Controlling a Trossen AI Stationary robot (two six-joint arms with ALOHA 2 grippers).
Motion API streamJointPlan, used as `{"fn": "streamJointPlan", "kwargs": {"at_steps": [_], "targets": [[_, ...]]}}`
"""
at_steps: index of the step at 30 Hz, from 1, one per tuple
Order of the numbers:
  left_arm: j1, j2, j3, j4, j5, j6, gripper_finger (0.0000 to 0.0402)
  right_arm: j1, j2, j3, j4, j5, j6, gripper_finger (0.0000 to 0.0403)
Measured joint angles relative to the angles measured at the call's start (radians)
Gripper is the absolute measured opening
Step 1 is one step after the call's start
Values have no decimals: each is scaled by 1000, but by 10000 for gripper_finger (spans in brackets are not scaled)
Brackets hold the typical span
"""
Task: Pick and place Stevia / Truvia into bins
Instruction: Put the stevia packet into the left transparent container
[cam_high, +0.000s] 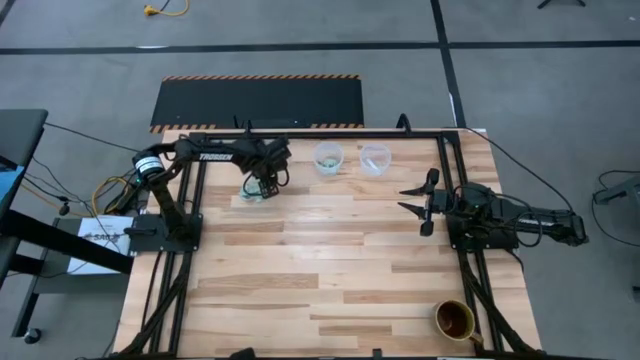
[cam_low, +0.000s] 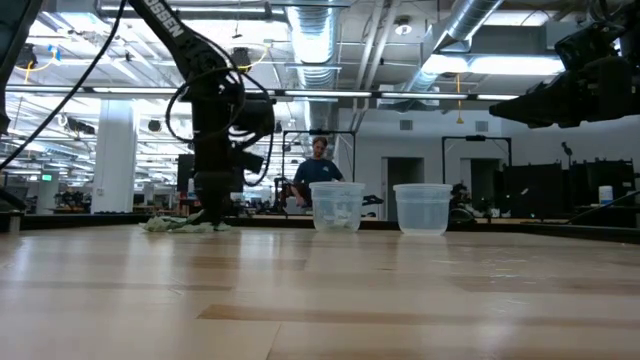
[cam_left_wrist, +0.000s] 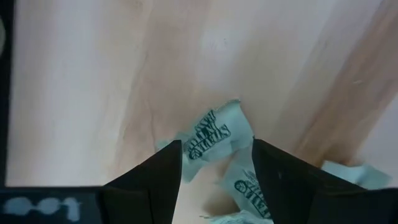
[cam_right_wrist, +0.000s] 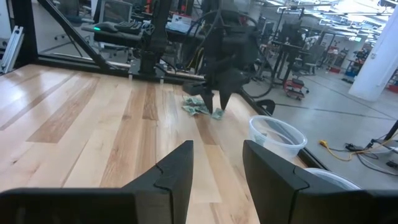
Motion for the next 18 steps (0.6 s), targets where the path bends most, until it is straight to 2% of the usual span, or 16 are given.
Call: {"fn": "streamJointPlan", "kwargs": {"at_steps": [4, 11, 14, 18], "targets": [[0, 0, -36, 106, -8, 25, 187, 0, 0, 0, 0, 0, 0, 134], [0, 0, -42, 126, -9, 38, 178, 0, 0, 0, 1, 0, 7, 134], [0, 0, -42, 128, -6, 52, 147, 0, 0, 0, 2, 0, 7, 134], [0, 0, -42, 127, 19, 71, 74, 0, 0, 0, 2, 0, 7, 134]]}}
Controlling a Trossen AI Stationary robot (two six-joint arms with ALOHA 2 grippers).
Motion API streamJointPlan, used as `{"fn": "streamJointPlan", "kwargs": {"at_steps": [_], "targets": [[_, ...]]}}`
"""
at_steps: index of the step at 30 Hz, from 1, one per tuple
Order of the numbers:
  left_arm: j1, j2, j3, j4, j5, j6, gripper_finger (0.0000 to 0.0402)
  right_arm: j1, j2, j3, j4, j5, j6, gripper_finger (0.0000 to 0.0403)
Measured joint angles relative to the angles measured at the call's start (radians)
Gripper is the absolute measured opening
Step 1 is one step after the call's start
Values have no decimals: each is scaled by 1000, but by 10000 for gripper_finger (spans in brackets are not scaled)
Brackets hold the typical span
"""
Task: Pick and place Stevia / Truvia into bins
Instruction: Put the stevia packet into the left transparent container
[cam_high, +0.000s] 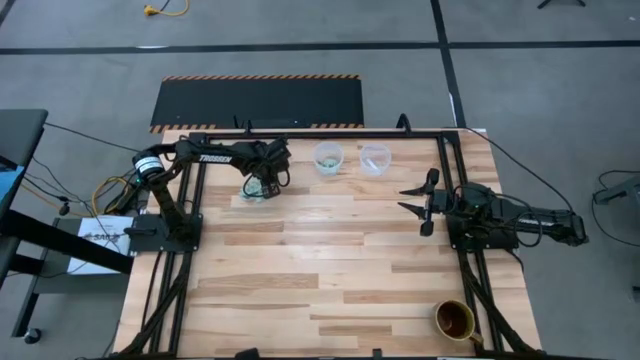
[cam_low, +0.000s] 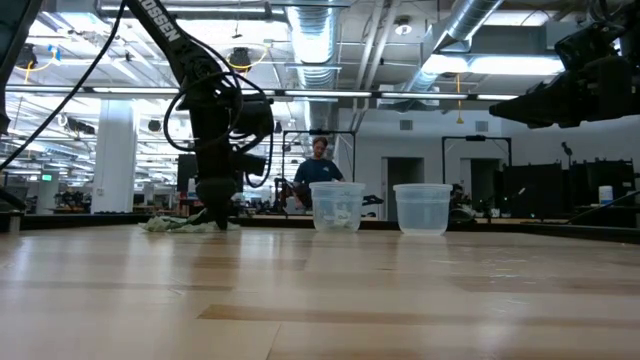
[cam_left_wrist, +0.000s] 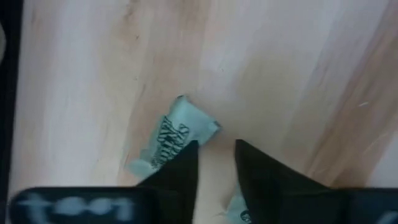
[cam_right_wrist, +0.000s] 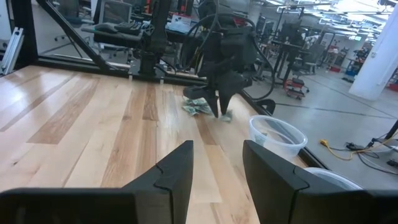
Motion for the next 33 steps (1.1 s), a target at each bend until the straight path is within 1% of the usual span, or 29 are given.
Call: {"fn": "streamJointPlan", "kwargs": {"at_steps": [2, 3, 4, 11, 22, 28, 30, 33], "targets": [[0, 0, 0, 0, 18, 1, 32, 0, 0, 0, 0, 0, 0, 134], [0, 0, 0, 1, 19, 0, 16, 0, 0, 0, 0, 0, 0, 134], [0, 0, 0, 2, 19, 0, 10, 0, 0, 0, 0, 0, 0, 134], [-18, 0, 0, 16, 18, 6, 1, 0, 0, 0, 1, 0, 0, 134], [-93, 1, 1, 57, 16, 45, 0, 0, 0, 0, 1, 0, 0, 134], [-139, 2, 32, 67, 16, 75, 0, 0, 0, 0, 1, 0, 1, 134], [-152, 2, 45, 68, 4, 80, 0, 0, 0, 0, 1, 0, 1, 134], [-165, 2, 57, 67, -55, 81, 0, 0, 0, 0, 1, 0, 1, 134]]}}
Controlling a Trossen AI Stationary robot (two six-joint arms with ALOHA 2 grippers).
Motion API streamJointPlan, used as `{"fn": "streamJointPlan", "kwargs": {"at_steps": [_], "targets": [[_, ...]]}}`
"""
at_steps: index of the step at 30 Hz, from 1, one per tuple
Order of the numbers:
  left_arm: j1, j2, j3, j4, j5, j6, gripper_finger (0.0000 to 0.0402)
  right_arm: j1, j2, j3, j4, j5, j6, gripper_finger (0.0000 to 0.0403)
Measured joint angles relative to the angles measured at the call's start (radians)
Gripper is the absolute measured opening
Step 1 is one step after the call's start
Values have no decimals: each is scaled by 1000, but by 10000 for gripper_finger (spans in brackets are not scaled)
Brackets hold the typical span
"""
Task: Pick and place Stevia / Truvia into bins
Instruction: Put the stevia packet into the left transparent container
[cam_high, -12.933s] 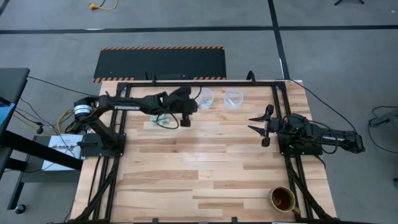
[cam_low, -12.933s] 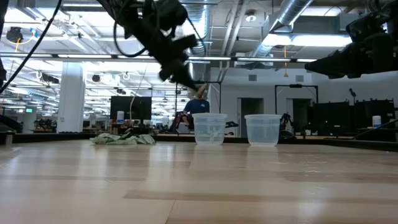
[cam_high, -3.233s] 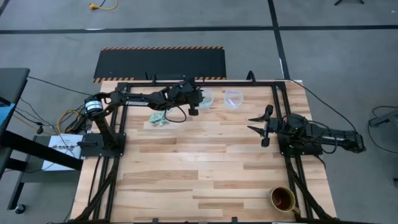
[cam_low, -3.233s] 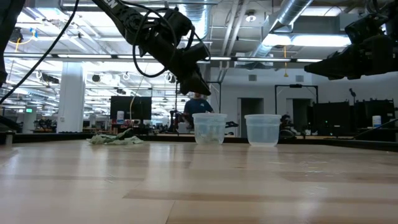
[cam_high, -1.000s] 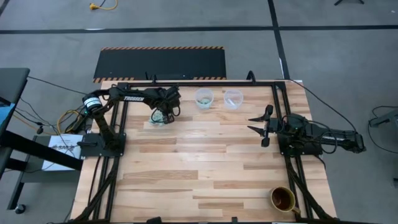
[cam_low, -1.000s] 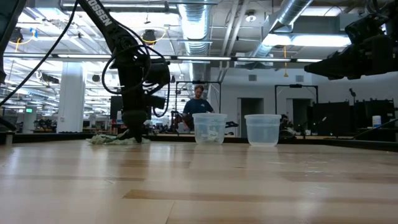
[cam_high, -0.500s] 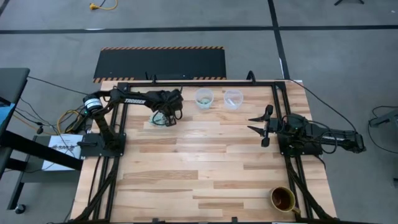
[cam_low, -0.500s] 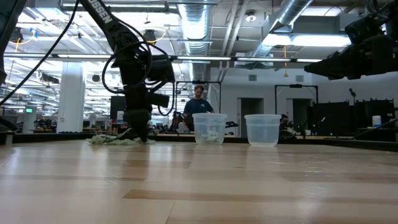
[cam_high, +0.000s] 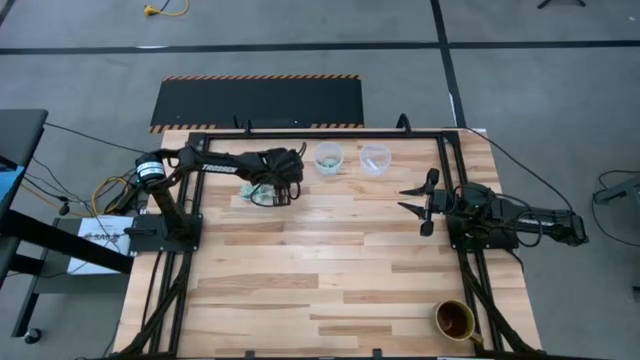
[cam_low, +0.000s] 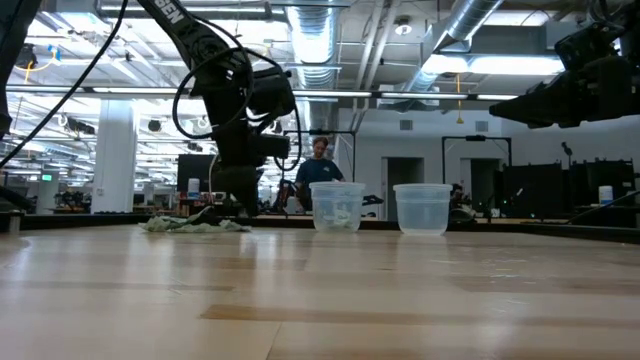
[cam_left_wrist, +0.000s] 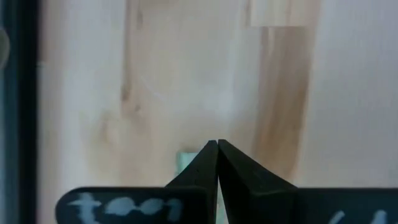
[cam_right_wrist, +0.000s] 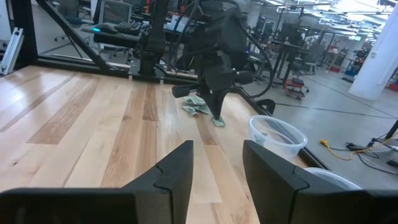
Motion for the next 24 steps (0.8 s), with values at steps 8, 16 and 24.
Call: {"fn": "streamJointPlan", "kwargs": {"at_steps": [8, 16, 24], "targets": [[3, 0, 2, -59, -43, 23, 16, 0, 0, 0, 0, 0, 0, 134], [36, 0, 2, -77, -57, 8, 112, 0, 0, 0, 0, 0, -1, 134], [77, 53, 5, -60, 58, 6, 165, 0, 0, 0, -1, 0, -2, 134]]}}
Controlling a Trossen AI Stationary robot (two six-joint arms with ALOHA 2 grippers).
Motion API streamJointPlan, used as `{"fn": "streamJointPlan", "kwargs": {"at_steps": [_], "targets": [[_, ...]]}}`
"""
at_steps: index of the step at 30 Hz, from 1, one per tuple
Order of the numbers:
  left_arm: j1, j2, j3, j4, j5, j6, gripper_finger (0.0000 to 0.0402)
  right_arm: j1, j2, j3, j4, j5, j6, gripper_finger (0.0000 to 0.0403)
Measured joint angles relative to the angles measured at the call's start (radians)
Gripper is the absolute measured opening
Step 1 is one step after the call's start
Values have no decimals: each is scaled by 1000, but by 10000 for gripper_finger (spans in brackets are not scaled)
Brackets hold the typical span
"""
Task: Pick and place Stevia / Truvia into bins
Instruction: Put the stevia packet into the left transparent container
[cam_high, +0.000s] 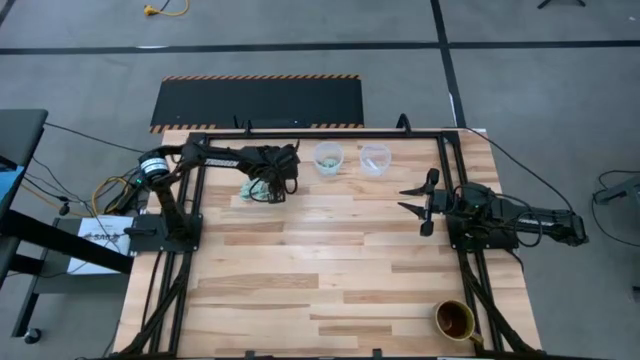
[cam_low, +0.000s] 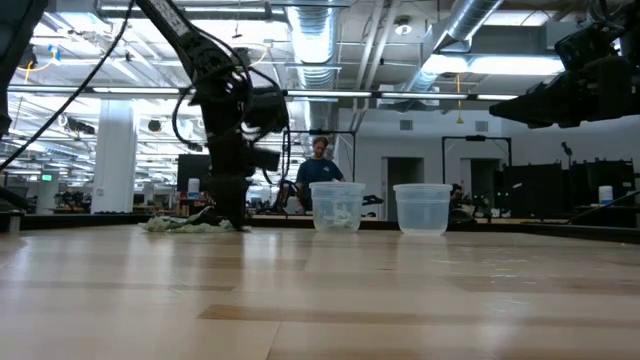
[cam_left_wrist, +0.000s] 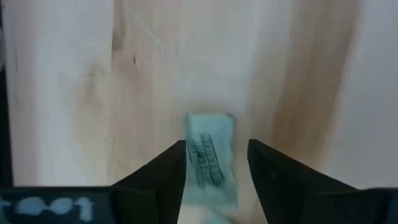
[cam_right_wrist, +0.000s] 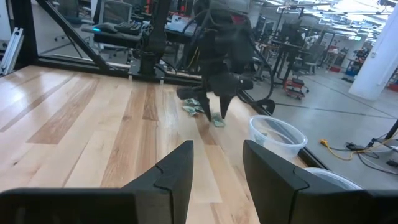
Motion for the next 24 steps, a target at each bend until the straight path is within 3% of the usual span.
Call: {"fn": "streamJointPlan", "kwargs": {"at_steps": [8, 15, 24], "targets": [[6, 60, 9, -9, -27, -6, 134, 0, 0, 0, 0, 1, 1, 134], [-26, 20, -2, -6, -48, -1, 18, 0, 0, 0, 1, 2, 1, 134], [-74, -14, -7, 54, -277, -2, 2, 0, 0, 0, 1, 3, 1, 134]]}}
